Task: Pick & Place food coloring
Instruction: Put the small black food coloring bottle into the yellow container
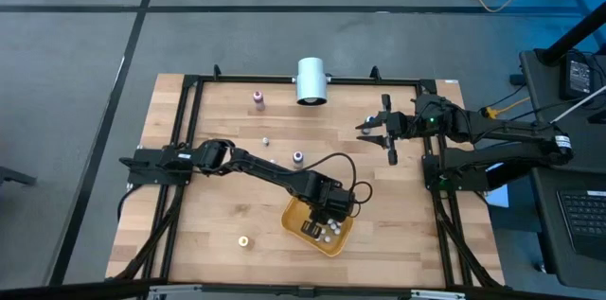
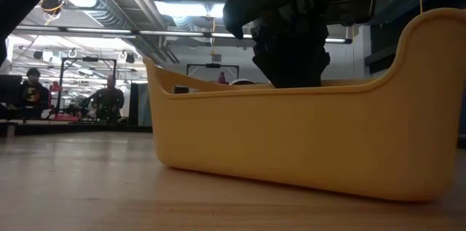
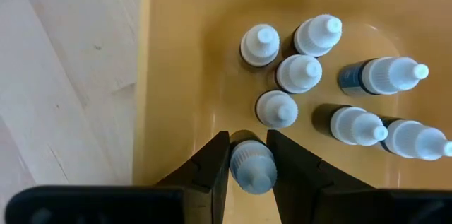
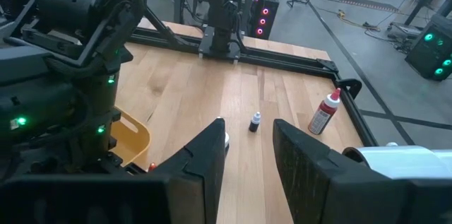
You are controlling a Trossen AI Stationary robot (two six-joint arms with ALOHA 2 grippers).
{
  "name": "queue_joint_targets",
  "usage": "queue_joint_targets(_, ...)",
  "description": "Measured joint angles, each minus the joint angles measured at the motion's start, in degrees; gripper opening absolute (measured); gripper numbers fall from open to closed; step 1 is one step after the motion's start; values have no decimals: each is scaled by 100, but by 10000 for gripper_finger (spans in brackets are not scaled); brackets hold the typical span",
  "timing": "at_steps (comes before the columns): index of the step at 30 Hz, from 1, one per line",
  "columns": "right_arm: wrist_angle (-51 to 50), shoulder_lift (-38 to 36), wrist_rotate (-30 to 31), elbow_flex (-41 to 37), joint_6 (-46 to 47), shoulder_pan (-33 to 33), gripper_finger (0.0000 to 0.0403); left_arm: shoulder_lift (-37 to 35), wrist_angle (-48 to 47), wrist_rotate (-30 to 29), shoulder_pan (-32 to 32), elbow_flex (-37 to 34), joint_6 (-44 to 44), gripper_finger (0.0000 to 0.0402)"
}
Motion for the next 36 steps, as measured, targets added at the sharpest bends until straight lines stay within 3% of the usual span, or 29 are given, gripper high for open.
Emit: queue_joint_targets(36,-2,-2,0,0,-1,0,123,7,67,76,-28,-184,-60,87)
